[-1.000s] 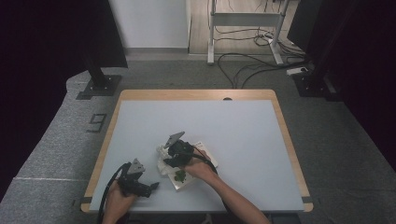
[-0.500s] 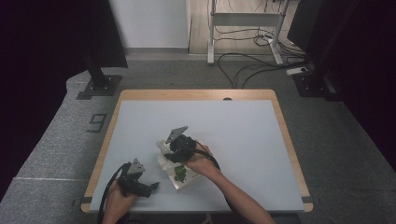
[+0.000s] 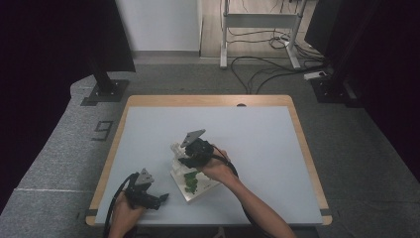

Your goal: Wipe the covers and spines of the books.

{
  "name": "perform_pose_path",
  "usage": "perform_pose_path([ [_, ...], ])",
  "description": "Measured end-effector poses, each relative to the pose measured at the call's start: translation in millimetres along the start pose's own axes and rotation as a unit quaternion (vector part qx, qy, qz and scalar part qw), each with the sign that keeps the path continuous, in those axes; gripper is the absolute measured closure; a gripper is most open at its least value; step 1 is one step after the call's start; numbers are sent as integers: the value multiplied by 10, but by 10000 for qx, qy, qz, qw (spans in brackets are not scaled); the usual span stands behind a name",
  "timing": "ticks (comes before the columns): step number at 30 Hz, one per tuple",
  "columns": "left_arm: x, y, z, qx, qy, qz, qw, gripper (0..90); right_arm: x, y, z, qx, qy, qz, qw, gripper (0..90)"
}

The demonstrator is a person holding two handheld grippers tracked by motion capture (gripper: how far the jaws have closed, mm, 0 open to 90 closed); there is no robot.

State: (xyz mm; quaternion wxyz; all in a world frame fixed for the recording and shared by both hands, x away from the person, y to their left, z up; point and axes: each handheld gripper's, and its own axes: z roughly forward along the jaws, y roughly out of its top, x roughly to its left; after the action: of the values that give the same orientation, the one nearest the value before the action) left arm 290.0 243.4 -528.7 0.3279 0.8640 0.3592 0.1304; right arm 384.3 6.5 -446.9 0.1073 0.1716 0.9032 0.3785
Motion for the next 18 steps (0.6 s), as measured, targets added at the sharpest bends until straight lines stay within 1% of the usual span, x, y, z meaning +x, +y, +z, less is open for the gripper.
perform_pose_path([
  [2,0,0,0,-1,2,-1,10000,0,-14,-13,-14,-8,-6,7,10000,570],
  [6,1,0,1,-2,-3,1,10000,0,-100,-105,-93,-22,-100,120,9999,569],
  [7,1,0,1,-2,-3,1,10000,0,-100,-105,-93,-22,-100,120,9999,569],
  [9,0,0,1,-3,-1,-2,10000,0,-146,-149,-129,-22,-130,176,9998,569],
  [10,-1,0,1,-7,4,-3,10000,0,-191,-196,-167,-32,-188,225,9996,569],
  [12,-3,0,3,-15,-8,-24,10000,0,-212,-220,-188,-35,-205,263,9994,569],
  [15,-1,0,2,-11,5,-10,10000,0,-289,-336,-264,-39,-303,339,9990,569],
  [18,-2,0,2,-9,5,-12,10000,0,-322,-381,-295,-59,-346,401,9986,567],
])
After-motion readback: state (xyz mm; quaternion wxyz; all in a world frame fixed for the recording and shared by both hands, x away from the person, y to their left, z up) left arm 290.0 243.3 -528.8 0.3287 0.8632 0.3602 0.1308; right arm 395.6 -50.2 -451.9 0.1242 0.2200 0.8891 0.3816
